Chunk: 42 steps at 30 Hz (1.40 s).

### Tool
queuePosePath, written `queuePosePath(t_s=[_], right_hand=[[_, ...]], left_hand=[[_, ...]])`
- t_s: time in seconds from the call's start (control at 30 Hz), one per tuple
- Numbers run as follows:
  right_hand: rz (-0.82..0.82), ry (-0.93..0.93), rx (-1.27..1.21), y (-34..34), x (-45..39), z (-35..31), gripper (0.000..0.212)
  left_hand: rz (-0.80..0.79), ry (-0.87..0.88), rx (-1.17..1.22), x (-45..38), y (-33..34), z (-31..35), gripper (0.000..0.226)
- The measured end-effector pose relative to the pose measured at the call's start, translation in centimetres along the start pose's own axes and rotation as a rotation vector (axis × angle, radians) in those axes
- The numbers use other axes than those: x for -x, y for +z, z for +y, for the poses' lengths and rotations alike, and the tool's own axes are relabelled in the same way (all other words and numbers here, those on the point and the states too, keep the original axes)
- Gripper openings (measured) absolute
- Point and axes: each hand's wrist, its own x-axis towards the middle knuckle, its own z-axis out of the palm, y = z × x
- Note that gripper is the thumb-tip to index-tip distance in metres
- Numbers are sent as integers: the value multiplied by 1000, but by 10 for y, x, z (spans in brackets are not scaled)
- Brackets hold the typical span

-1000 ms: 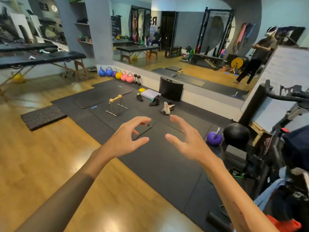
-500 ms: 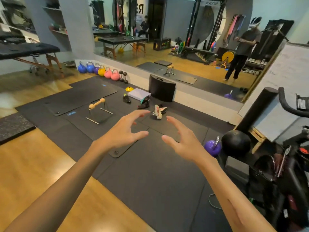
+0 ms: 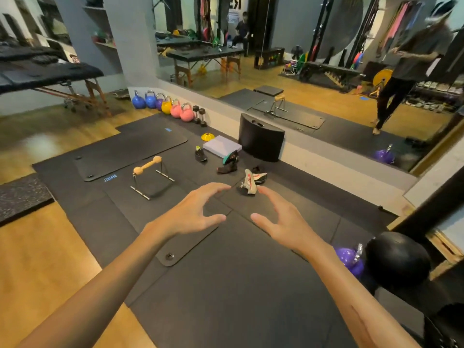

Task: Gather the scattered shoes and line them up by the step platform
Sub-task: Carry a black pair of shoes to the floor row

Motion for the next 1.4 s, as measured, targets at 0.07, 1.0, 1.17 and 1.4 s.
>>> queuePosePath(t_s=[0.07,1.0,1.17,1.4], right_hand=[[-26,-8,8,-14,-38,23,68],[-85,192,0,-93,-505,338,67],[-48,210,-24,-137,-601,406,70],[-150,117,-77,-138,-770,462,65]], left_hand=[[18,-11,-4,-38,5,-6,64],[0,-54,69,-579,8,-284,53],[323,-43,33,-658,19,-319,51],[388,-159,-48,-765,10,-389,62]])
